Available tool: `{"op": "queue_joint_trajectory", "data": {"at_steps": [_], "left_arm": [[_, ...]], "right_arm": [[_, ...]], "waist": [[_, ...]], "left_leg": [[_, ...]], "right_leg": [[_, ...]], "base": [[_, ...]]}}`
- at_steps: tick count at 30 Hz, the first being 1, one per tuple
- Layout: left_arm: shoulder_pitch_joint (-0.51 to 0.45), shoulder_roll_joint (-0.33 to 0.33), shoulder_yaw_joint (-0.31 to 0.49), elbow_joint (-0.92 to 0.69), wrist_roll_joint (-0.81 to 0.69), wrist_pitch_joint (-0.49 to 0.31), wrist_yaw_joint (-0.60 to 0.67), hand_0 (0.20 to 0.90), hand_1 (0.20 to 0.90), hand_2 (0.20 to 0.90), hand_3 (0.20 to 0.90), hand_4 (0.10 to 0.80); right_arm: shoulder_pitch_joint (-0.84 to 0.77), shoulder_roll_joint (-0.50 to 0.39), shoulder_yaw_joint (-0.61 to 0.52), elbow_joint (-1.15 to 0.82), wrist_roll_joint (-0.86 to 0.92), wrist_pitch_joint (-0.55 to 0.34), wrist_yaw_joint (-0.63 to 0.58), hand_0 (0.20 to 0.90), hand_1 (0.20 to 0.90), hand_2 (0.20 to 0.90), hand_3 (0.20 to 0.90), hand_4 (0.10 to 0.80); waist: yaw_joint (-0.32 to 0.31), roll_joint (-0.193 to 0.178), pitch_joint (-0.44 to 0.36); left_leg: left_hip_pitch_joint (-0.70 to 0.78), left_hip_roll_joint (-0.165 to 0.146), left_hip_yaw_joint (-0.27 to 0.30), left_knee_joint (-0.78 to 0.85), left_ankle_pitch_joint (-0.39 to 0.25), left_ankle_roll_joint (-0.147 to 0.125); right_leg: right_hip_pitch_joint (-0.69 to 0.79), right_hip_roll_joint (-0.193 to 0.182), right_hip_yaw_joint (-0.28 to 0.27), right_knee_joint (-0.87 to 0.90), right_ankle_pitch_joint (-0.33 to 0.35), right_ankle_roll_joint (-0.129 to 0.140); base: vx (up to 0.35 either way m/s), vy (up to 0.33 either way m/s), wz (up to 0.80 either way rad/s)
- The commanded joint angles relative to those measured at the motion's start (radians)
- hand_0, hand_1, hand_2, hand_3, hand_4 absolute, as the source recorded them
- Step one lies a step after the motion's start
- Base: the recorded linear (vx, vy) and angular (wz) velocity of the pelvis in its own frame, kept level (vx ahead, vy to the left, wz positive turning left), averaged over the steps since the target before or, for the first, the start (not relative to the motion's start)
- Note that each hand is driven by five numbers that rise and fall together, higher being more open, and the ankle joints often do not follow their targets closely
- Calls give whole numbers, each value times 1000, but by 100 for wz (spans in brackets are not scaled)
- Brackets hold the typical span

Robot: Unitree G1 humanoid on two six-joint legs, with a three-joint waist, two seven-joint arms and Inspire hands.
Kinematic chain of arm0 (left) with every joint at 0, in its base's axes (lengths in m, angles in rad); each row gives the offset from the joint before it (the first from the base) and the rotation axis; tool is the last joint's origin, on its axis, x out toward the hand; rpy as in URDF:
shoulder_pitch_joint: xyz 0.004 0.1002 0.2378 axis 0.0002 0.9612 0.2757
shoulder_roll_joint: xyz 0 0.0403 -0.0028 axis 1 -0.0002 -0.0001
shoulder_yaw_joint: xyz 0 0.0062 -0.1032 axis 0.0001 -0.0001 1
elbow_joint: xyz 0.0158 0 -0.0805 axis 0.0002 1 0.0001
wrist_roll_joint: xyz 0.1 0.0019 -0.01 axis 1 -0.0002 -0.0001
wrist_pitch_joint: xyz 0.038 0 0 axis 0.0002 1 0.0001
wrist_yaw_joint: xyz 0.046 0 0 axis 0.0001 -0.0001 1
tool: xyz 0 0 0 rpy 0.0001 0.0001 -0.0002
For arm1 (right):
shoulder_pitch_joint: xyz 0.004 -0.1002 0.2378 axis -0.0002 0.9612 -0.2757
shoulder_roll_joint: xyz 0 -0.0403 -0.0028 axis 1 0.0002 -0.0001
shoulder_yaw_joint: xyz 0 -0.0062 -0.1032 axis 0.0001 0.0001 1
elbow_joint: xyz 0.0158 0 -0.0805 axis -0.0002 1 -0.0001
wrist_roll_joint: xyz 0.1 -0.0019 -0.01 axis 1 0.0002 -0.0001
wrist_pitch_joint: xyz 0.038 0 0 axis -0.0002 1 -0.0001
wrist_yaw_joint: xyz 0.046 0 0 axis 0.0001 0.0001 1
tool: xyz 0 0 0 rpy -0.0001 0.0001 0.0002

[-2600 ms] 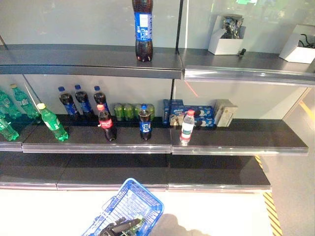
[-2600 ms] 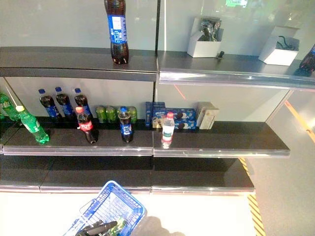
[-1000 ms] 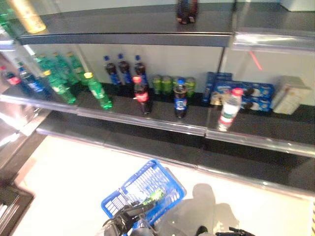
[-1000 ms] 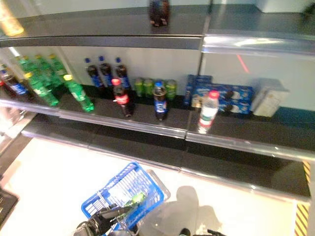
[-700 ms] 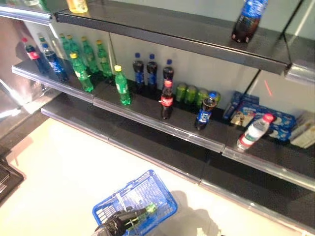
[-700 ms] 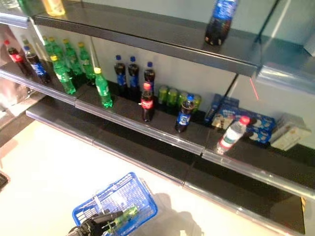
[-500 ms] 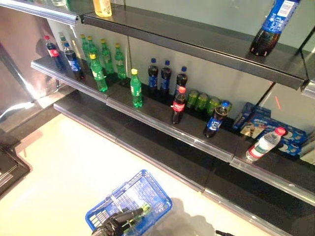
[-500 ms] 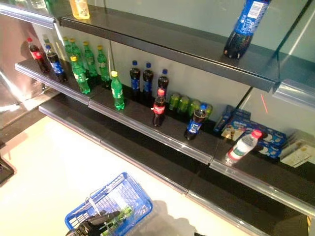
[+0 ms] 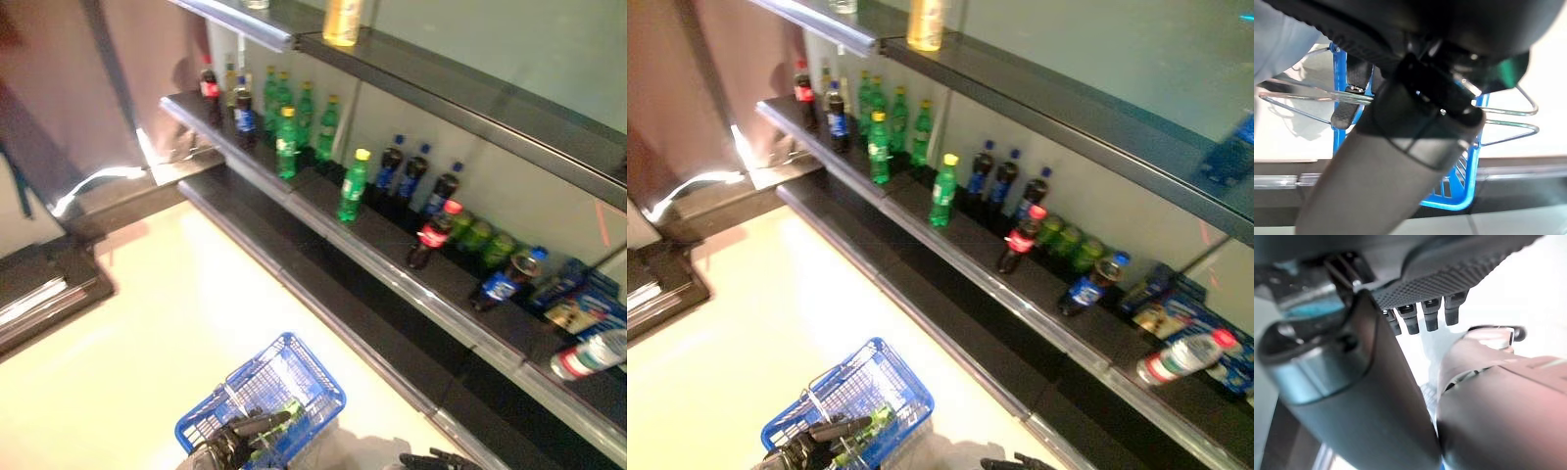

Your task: Pick up the drink and place into the basket.

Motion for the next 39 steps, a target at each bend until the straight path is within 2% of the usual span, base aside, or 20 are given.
{"op": "queue_joint_trajectory", "data": {"at_steps": [1,3,4,6,7,9,12,13,14,16,17,19,21,22,24,25,27,32,35,39], "left_arm": [[17,87,-51,-39,55,-39,-54,300,300,300,200,100],[17,83,-64,-34,63,-43,-62,300,300,300,200,100],[22,77,-74,-26,70,-51,-76,300,300,300,200,100],[28,75,-79,-25,84,-50,-86,300,300,300,200,100],[34,76,-84,-26,96,-52,-97,300,300,300,200,100],[40,66,-78,-20,100,-67,-88,300,300,300,200,100],[29,57,-68,-26,87,-61,-79,300,300,300,200,100],[21,55,-71,-30,73,-65,-86,300,300,300,200,100],[16,53,-75,-34,57,-71,-86,300,300,300,200,100],[10,45,-84,-56,35,-72,-74,300,300,300,200,100],[9,44,-85,-64,38,-67,-72,300,300,300,200,100],[6,49,-87,-102,51,-42,-62,300,300,300,200,100],[5,55,-82,-111,59,-36,-62,300,300,300,200,100],[11,56,-68,-106,52,-42,-52,300,300,300,200,100],[14,56,-56,-97,48,-46,-52,300,300,300,200,100],[17,56,-48,-87,45,-54,-51,300,300,300,200,100],[28,53,-36,-77,43,-63,-53,300,300,300,200,100],[55,50,-17,-68,55,-70,-52,300,300,300,200,100],[70,52,-9,-61,62,-80,-70,300,300,300,200,100],[96,57,-2,-49,42,-93,-70,300,300,300,200,100]], "right_arm": [[42,-29,19,70,16,2,-5,900,900,900,900,800],[51,-27,16,78,19,-5,-2,900,900,900,900,800],[66,-26,9,89,14,-23,-4,900,900,900,900,800],[73,-26,3,96,15,-27,-9,900,900,900,900,800],[77,-29,5,94,30,-25,-14,900,900,900,900,800],[68,-36,3,89,36,-12,-17,900,900,900,900,800],[53,-46,4,83,21,0,-19,900,900,900,900,800],[45,-51,4,78,17,-3,-11,900,900,900,900,800],[41,-53,6,71,17,-3,-9,900,900,900,900,800],[35,-62,3,57,20,-2,-16,900,900,900,900,800],[35,-63,1,56,25,0,-19,900,900,900,900,800],[32,-66,-9,44,52,7,-28,900,900,900,900,800],[23,-65,-17,45,60,12,-28,900,900,900,900,800],[15,-64,-13,47,41,19,-28,900,900,900,900,800],[12,-64,-7,53,29,20,-29,900,900,900,900,800],[12,-63,-2,59,25,19,-31,900,900,900,900,800],[20,-63,4,64,35,15,-35,900,900,900,900,800],[46,-67,-1,90,11,4,-29,900,900,900,900,800],[57,-71,-3,111,-3,-12,-20,900,900,900,900,800],[53,-72,0,125,-44,-17,-6,900,900,900,900,800]], "waist": [[-8,-17,7],[-24,-20,6],[-51,-14,7],[-74,-2,8],[-82,2,6],[-82,4,-13],[-90,14,-37],[-86,14,-42],[-81,15,-43],[-68,8,-29],[-66,5,-27],[-53,-6,-15],[-45,-7,-8],[-41,4,-11],[-39,13,-12],[-37,22,-16],[-29,39,-19],[-4,47,-24],[11,53,-31],[42,43,-47]], "left_leg": [[71,-109,-23,9,-104,-73],[75,-128,-68,17,-111,-70],[88,-144,-118,37,-128,-63],[103,-147,-145,50,-143,-58],[113,-152,-171,62,-159,-57],[122,-158,-195,89,-177,-69],[115,-131,-162,171,-150,-102],[73,-112,-133,268,-78,-134],[40,-104,-119,316,-35,-151],[-74,-87,-36,490,31,-186],[-95,-80,-22,519,34,-190],[-169,-25,38,568,22,-188],[-172,6,68,491,-8,-174],[-164,6,82,341,-26,-169],[-151,4,92,225,-29,-167],[-147,9,100,127,-12,-173],[-188,36,125,8,76,-200],[-293,54,136,-2,107,-220],[-317,53,136,-2,114,-217],[-289,12,48,-2,123,-189]], "right_leg": [[-64,107,101,-226,196,-11],[-100,123,136,-255,219,-10],[-163,140,193,-269,251,-6],[-218,161,234,-234,264,-5],[-199,175,262,-220,248,-25],[-130,191,270,-253,220,-63],[-53,195,271,-291,182,-100],[-10,187,266,-317,170,-110],[11,182,260,-329,163,-114],[58,159,226,-335,134,-128],[64,155,219,-333,128,-131],[97,136,184,-326,98,-142],[119,134,174,-326,72,-141],[127,148,184,-329,56,-133],[136,159,198,-331,46,-127],[146,169,205,-339,40,-123],[178,191,227,-354,21,-124],[235,201,249,-346,-22,-132],[267,208,264,-329,-54,-133],[326,204,334,-307,-91,-120]], "base": [[369,-42,120],[324,-40,141],[275,-41,121],[351,-66,118],[436,-150,129],[369,-172,110],[255,-115,99],[184,-105,92],[173,-128,73],[122,-138,36],[85,-137,9],[96,-124,24],[171,-47,33],[195,35,12],[201,71,13],[282,88,12],[312,69,2],[304,50,-24],[364,88,-17],[524,184,-16]]}}
